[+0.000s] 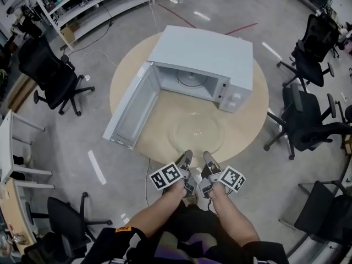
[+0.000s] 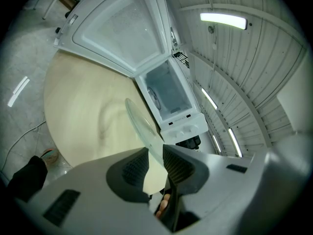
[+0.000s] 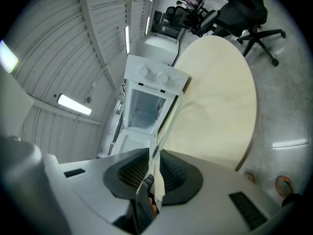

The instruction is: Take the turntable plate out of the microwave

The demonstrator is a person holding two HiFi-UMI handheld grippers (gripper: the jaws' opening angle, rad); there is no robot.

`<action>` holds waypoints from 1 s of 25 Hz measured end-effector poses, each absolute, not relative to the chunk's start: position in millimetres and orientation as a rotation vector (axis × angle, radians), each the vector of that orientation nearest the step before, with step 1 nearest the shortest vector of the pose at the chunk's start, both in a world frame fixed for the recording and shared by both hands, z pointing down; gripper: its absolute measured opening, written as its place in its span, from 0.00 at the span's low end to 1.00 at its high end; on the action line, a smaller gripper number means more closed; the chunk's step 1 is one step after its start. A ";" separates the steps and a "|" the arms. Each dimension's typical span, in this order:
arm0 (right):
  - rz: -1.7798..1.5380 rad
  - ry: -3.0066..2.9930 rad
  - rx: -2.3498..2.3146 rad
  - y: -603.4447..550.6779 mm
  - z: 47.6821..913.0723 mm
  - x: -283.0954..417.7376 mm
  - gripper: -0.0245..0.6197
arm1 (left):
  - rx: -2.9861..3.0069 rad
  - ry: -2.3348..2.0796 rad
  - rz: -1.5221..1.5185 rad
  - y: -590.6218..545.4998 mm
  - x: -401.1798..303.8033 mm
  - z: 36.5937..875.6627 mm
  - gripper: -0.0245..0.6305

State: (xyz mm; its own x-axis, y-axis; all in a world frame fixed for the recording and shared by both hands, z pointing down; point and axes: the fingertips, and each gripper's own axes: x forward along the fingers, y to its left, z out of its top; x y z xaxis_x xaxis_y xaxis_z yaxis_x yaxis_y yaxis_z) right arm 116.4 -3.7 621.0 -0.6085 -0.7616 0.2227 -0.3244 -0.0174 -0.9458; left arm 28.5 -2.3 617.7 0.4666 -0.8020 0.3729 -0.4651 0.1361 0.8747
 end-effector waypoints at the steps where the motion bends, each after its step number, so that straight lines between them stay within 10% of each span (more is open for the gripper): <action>1: -1.665 1.900 -1.134 -3.0 623.1 116.7 0.14 | 1.506 -1.163 -0.337 -2.0 28.9 619.3 0.22; 25: -1.836 1.843 -1.209 -6.6 673.0 119.7 0.14 | 1.503 -1.082 -0.162 -4.4 34.7 669.7 0.23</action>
